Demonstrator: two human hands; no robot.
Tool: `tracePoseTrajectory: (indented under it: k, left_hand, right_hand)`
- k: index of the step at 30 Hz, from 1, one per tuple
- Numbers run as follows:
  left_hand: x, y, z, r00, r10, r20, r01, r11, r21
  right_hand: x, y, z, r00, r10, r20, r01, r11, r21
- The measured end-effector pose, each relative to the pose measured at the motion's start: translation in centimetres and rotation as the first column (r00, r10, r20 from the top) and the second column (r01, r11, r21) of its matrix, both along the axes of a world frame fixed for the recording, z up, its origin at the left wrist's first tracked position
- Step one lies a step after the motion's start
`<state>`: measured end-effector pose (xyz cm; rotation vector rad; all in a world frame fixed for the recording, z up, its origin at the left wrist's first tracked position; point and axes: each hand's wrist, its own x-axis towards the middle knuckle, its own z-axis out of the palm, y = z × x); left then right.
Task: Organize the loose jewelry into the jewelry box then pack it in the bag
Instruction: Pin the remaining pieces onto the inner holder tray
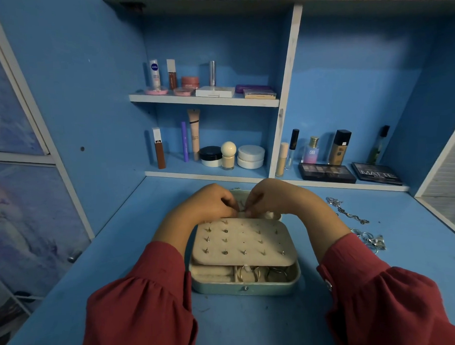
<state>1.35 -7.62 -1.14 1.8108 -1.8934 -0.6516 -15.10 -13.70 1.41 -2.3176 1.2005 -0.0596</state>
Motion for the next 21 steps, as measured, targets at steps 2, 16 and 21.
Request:
tracePoseTrajectory:
  k: [2,16,21]
  left_hand:
    - [-0.1,-0.1,0.0,1.0,-0.002,0.001,0.002,1.0,-0.003]
    - [-0.3,0.0,0.0,1.0,0.011,-0.022,-0.011,1.0,-0.008]
    - [-0.2,0.0,-0.1,1.0,0.014,-0.016,-0.014,1.0,-0.022]
  right_hand:
    - [0.1,0.2,-0.2,1.0,0.018,0.004,-0.018,1.0,0.023]
    - [0.3,-0.4,-0.4,0.989,-0.065,0.133,0.071,0.997,-0.041]
    - [-0.2,0.0,-0.1,1.0,0.011,0.009,-0.011,1.0,-0.005]
